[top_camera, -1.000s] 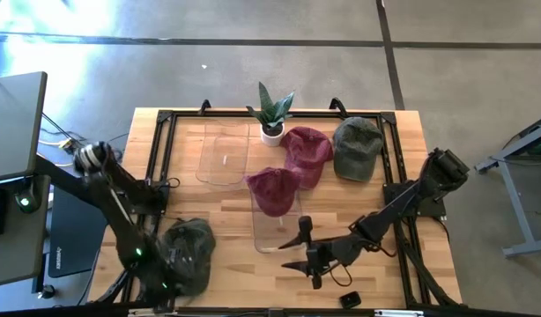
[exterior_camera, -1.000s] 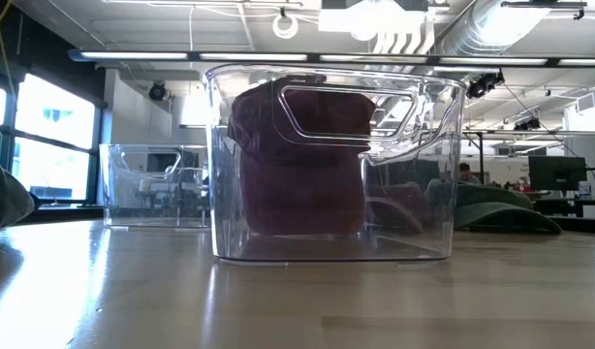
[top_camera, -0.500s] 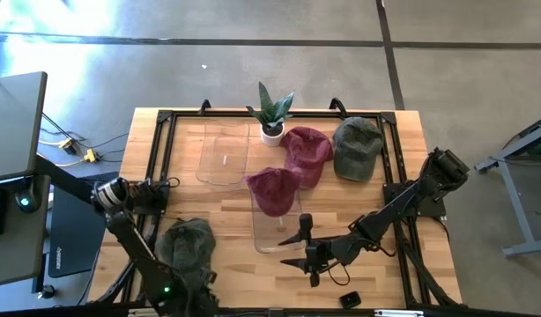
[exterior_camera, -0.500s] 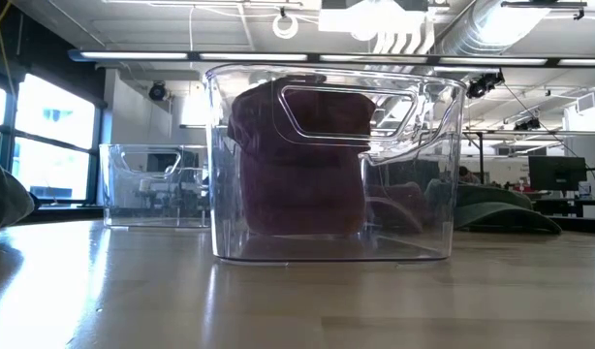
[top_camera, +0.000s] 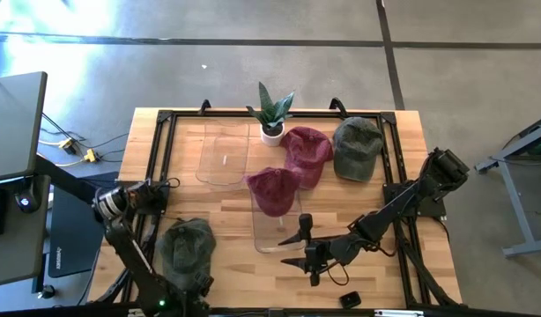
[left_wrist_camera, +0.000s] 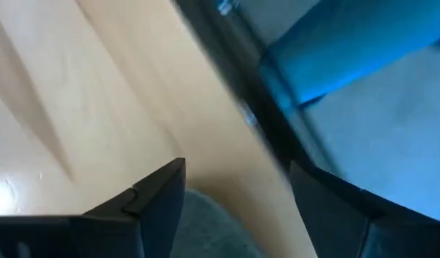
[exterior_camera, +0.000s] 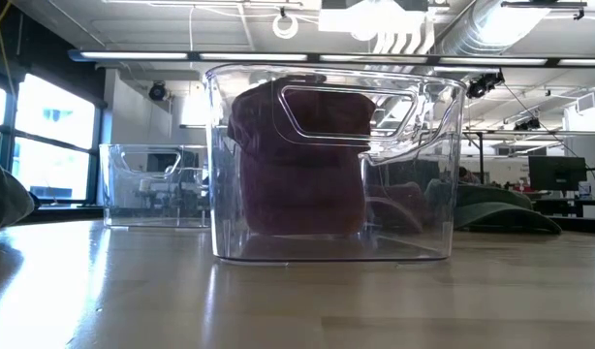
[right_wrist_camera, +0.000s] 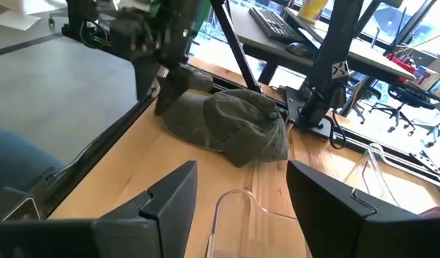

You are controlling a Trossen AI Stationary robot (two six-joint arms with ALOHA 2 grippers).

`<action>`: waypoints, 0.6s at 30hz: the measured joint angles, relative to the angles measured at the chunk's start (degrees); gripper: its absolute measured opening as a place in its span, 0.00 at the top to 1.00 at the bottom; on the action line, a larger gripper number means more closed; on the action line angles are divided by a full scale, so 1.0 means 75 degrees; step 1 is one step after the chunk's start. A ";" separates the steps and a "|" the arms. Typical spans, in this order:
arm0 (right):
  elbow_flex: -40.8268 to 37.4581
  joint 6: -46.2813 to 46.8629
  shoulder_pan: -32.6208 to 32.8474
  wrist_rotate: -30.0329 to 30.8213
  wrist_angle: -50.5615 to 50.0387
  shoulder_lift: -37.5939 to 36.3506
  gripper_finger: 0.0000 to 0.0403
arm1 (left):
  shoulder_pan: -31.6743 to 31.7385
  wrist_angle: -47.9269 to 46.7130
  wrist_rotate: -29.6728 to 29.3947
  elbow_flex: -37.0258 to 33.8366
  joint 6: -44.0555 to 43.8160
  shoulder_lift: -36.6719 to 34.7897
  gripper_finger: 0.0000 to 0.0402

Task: Pick & Place hat
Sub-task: Put the bottom black cap into the top transparent bin

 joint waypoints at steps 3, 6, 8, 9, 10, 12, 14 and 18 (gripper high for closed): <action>0.0000 0.0029 0.0000 0.0000 0.0007 0.0000 0.48 | -0.0182 -0.0610 -0.0142 0.0399 0.0105 0.0559 0.39; 0.0000 0.0032 0.0000 0.0003 0.0004 0.0000 0.48 | -0.0405 -0.1868 -0.0519 0.1103 0.0095 0.1183 0.39; 0.0000 0.0038 0.0000 0.0002 -0.0006 0.0000 0.48 | -0.0484 -0.2741 -0.0995 0.1643 -0.0014 0.1547 0.39; 0.0000 0.0038 0.0000 0.0003 -0.0007 0.0000 0.48 | -0.0499 -0.3053 -0.1221 0.1907 -0.0099 0.1760 0.39; 0.0000 0.0045 0.0000 0.0003 -0.0004 0.0000 0.48 | -0.0548 -0.3372 -0.1404 0.2141 -0.0227 0.1933 0.39; 0.0000 0.0047 0.0000 0.0005 0.0003 0.0000 0.48 | -0.0587 -0.4193 -0.1560 0.2552 -0.0561 0.2103 0.39; 0.0000 0.0050 0.0000 0.0003 0.0001 0.0000 0.48 | -0.0616 -0.4800 -0.1425 0.2802 -0.0941 0.2260 0.39; 0.0000 0.0050 0.0008 0.0005 -0.0025 0.0000 0.48 | -0.0755 -0.5741 -0.0889 0.2776 -0.1680 0.2464 0.39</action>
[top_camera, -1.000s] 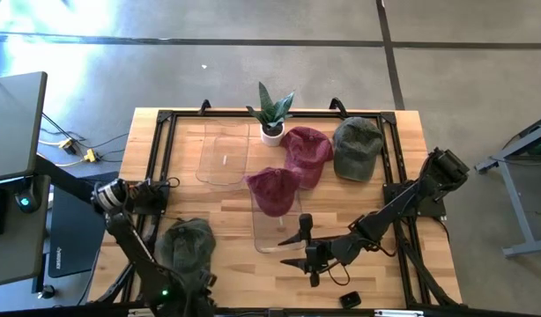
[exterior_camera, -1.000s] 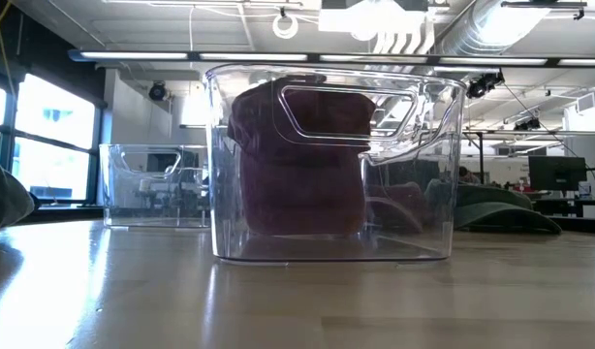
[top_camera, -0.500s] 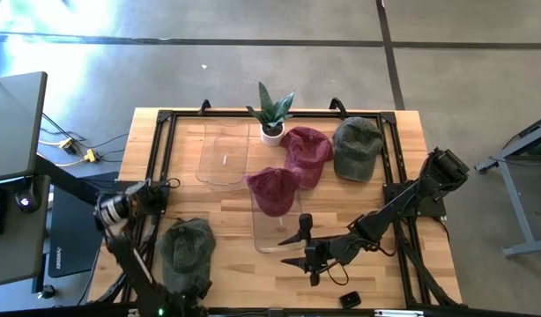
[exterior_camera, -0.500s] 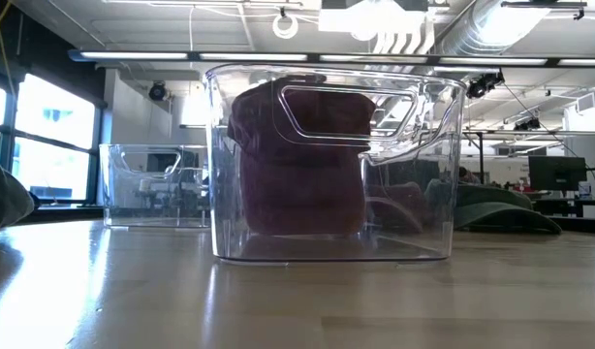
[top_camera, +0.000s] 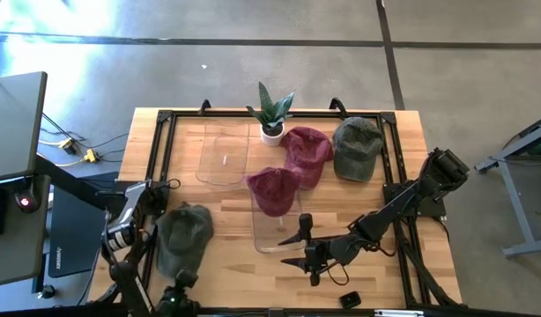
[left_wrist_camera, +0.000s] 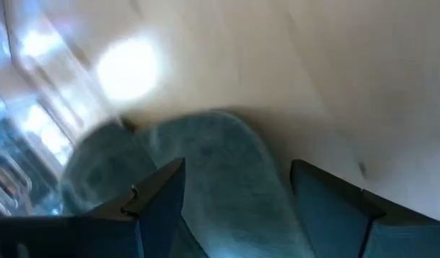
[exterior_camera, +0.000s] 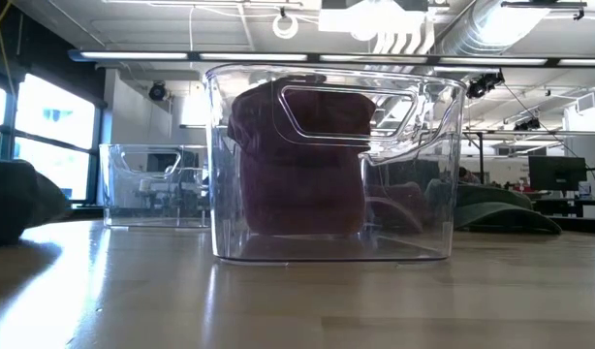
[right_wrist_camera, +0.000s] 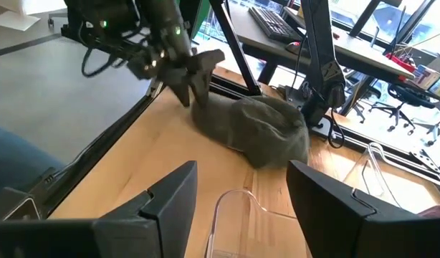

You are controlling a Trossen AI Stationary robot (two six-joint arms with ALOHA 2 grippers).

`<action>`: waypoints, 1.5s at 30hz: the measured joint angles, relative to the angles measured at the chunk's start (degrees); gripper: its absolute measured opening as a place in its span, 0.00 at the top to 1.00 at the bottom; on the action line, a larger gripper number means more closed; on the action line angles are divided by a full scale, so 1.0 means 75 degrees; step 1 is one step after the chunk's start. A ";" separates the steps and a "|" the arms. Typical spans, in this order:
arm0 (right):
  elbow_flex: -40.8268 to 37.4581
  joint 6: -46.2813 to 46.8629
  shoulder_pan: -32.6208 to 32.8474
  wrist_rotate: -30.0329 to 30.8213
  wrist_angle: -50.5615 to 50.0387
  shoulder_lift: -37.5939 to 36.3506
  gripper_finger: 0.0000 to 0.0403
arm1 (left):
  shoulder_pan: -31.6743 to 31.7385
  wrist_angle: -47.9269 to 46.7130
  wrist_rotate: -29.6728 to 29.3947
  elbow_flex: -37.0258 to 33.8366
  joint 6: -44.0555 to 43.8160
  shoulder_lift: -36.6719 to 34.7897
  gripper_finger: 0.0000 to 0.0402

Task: Pick & Place hat
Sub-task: Put the bottom black cap into the top transparent bin

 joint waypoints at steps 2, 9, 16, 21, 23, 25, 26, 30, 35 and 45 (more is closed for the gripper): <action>0.0000 0.0000 0.0004 -0.0003 -0.0015 0.0000 0.48 | -0.0008 0.0037 0.0186 -0.0036 -0.0133 0.0033 0.39; 0.0000 0.0000 0.0004 -0.0002 -0.0035 0.0000 0.48 | -0.0043 0.0016 0.0237 -0.0083 -0.0589 0.0063 0.46; 0.0000 0.0003 0.0004 -0.0002 -0.0026 0.0000 0.48 | 0.0024 0.0001 0.0504 -0.0524 -0.0557 0.0052 0.66; 0.0000 0.0003 0.0004 -0.0002 -0.0020 0.0000 0.48 | 0.0003 0.0008 0.0980 -0.1285 -0.0489 0.0034 0.78; 0.0000 0.0003 0.0004 -0.0005 -0.0020 0.0000 0.48 | 0.0012 -0.0008 0.0976 -0.1446 -0.0543 0.0031 0.80; 0.0000 0.0003 0.0004 -0.0005 -0.0028 0.0000 0.48 | 0.0019 -0.0018 0.0868 -0.1519 -0.0605 0.0031 0.83; 0.0000 0.0003 0.0006 -0.0005 -0.0029 0.0000 0.48 | 0.0010 -0.0022 0.0778 -0.1523 -0.0606 0.0034 0.84; 0.0000 0.0003 0.0007 -0.0005 -0.0023 0.0000 0.48 | 0.0005 -0.0022 0.0665 -0.1524 -0.0581 0.0034 0.88; 0.0000 0.0003 0.0006 -0.0005 -0.0017 0.0000 0.48 | 0.0009 -0.0073 0.0423 -0.1473 -0.0672 0.0046 0.98; 0.0000 0.0003 0.0007 -0.0005 -0.0011 0.0000 0.48 | 0.0159 0.0132 -0.0982 0.0127 -0.1064 0.0063 1.00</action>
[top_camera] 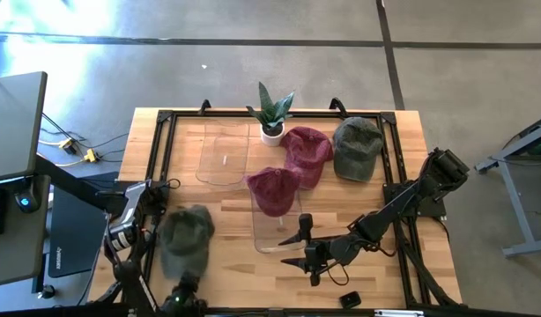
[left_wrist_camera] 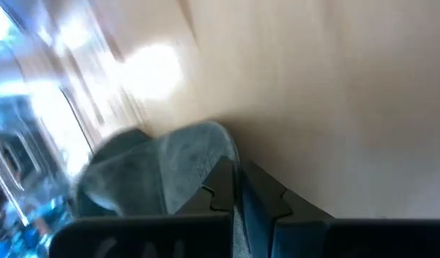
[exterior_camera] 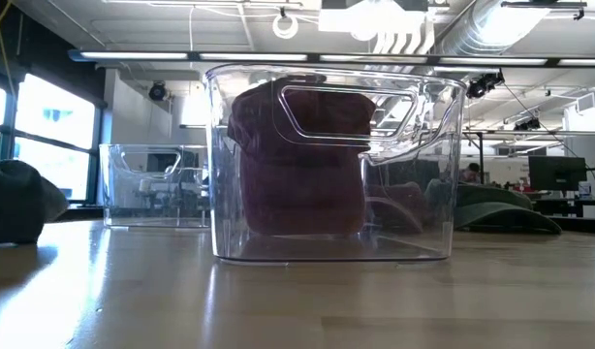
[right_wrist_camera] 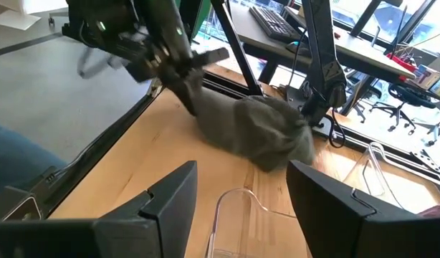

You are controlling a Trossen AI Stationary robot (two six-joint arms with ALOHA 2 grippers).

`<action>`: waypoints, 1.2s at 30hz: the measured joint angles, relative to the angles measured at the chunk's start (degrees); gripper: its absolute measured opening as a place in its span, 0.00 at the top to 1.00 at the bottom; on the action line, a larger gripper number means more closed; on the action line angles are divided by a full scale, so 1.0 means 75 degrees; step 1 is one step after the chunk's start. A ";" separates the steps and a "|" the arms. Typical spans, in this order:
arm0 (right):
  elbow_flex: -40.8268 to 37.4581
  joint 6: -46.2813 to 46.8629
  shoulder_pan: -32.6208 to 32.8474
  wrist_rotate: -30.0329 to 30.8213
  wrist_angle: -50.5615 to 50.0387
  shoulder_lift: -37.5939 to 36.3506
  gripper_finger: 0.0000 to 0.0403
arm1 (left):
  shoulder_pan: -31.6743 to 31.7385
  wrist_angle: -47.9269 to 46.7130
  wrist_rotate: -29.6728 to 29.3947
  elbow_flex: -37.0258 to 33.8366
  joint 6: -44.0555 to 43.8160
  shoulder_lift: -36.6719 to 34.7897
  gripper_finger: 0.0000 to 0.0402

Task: Pick & Place hat
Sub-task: Put the bottom black cap into the top transparent bin

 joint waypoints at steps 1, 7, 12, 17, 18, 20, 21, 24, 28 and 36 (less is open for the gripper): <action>0.0000 0.0000 -0.0002 0.0000 0.0000 0.0000 0.48 | 0.0004 -0.0006 -0.0234 0.0220 0.0001 0.0000 1.00; 0.0000 0.0023 -0.0003 -0.0074 0.0000 0.0000 0.48 | -0.0001 -0.0042 -0.2083 0.1598 0.0271 -0.0008 1.00; 0.0000 0.0026 0.0000 -0.0105 0.0006 0.0000 0.48 | -0.0021 -0.0056 -0.3936 0.2152 0.0484 -0.0504 1.00; 0.0000 0.0026 0.0000 -0.0109 0.0006 0.0000 0.48 | -0.0287 -0.0096 -0.5539 0.2154 0.0464 -0.1295 1.00; 0.0000 0.0026 0.0000 -0.0115 0.0006 0.0000 0.48 | -0.0378 -0.0096 -0.5814 0.2151 0.0494 -0.1444 1.00; 0.0000 0.0029 0.0000 -0.0168 0.0006 0.0000 0.48 | -0.0554 -0.0092 -0.6487 0.2151 0.0590 -0.1747 1.00; 0.0000 0.0033 -0.0003 -0.0208 0.0003 0.0000 0.48 | -0.0645 -0.0100 -0.6798 0.2153 0.0675 -0.1892 1.00; 0.0000 0.0267 -0.0092 -0.0297 0.0003 0.0000 0.48 | -0.0913 -0.0100 -0.7449 0.2154 0.0940 -0.2216 1.00; 0.0000 0.0642 -0.0245 0.0224 -0.0006 0.0000 0.48 | -0.1231 -0.0105 -0.7978 0.2151 0.1120 -0.2507 1.00; -0.0003 0.0836 -0.0621 0.0084 0.0932 0.0428 0.61 | -0.1495 -0.0040 -0.8448 0.1964 0.1064 -0.2503 1.00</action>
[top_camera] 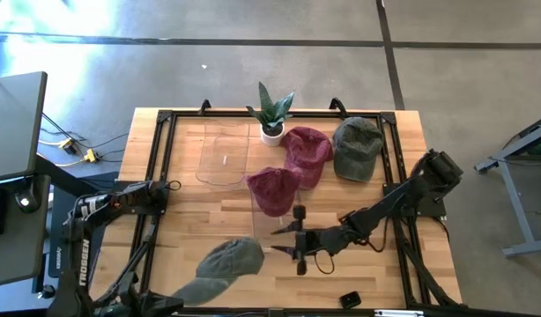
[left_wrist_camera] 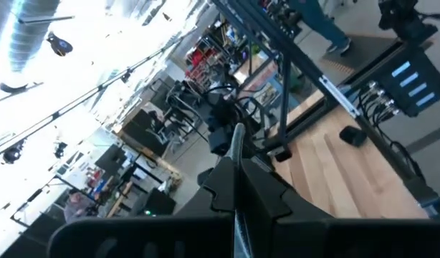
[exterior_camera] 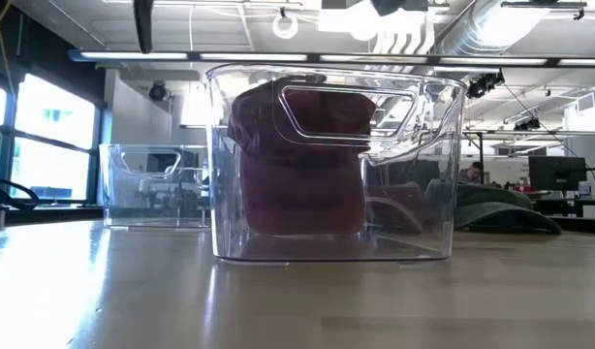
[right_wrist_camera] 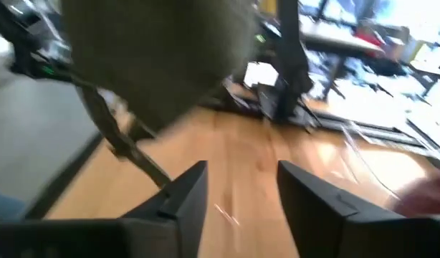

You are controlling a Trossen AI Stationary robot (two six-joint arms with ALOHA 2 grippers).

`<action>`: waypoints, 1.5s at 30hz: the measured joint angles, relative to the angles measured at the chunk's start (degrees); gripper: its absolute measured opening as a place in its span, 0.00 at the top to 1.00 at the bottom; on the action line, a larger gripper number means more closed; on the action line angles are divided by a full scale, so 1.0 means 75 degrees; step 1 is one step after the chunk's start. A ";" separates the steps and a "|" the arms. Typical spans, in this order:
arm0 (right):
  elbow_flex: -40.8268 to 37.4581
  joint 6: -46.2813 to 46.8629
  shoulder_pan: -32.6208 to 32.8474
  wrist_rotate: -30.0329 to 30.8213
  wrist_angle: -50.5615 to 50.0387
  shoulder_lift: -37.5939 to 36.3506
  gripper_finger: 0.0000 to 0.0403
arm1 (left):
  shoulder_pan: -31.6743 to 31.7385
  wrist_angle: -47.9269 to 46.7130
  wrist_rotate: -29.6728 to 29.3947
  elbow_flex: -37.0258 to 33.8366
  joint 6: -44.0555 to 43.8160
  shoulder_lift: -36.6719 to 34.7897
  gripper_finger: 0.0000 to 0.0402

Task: Pick & Place hat
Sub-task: Put the bottom black cap into the top transparent bin

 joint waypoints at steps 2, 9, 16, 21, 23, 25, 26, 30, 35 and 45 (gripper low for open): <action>0.0062 -0.0356 -0.0100 -0.0381 0.0754 0.0342 0.69 | 0.0106 0.0047 0.0008 -0.0112 -0.0004 0.0003 1.00; 0.1352 -0.0883 -0.0309 -0.2057 0.1475 0.1327 0.97 | 0.0735 0.0697 -0.0014 -0.0970 -0.0032 -0.0003 1.00; 0.2263 -0.1016 -0.0123 0.0536 0.1128 0.1949 0.95 | 0.1165 0.1845 0.0007 -0.1860 0.0007 0.0006 1.00; 0.2282 -0.0890 -0.0052 0.2660 0.1124 0.2186 0.99 | 0.1151 0.2097 0.0038 -0.2142 -0.0092 0.0006 1.00; 0.2282 -0.0859 -0.0046 0.2470 0.0966 0.2183 0.98 | 0.1151 0.2163 0.0031 -0.2130 -0.0184 0.0006 1.00; 0.2282 -0.1014 -0.0038 0.2211 0.0814 0.2124 0.96 | 0.1151 0.2151 0.0036 -0.2130 -0.0201 0.0006 1.00; 0.2282 -0.1181 -0.0008 0.2014 0.0786 0.2079 0.93 | 0.1152 0.2150 0.0035 -0.2130 -0.0202 0.0006 1.00; 0.2285 -0.1552 0.0276 0.1915 0.0316 0.1766 0.78 | 0.1150 0.2141 0.0039 -0.2130 -0.0450 -0.0107 1.00; 0.2286 -0.1250 0.0730 0.2221 -0.2103 0.1134 0.54 | 0.0988 0.1837 0.0070 -0.2115 -0.1521 -0.0787 1.00; 0.2288 -0.2897 0.1613 0.2856 -0.3671 0.0956 0.41 | 0.0784 0.1749 0.1239 -0.2112 -0.1949 -0.1984 1.00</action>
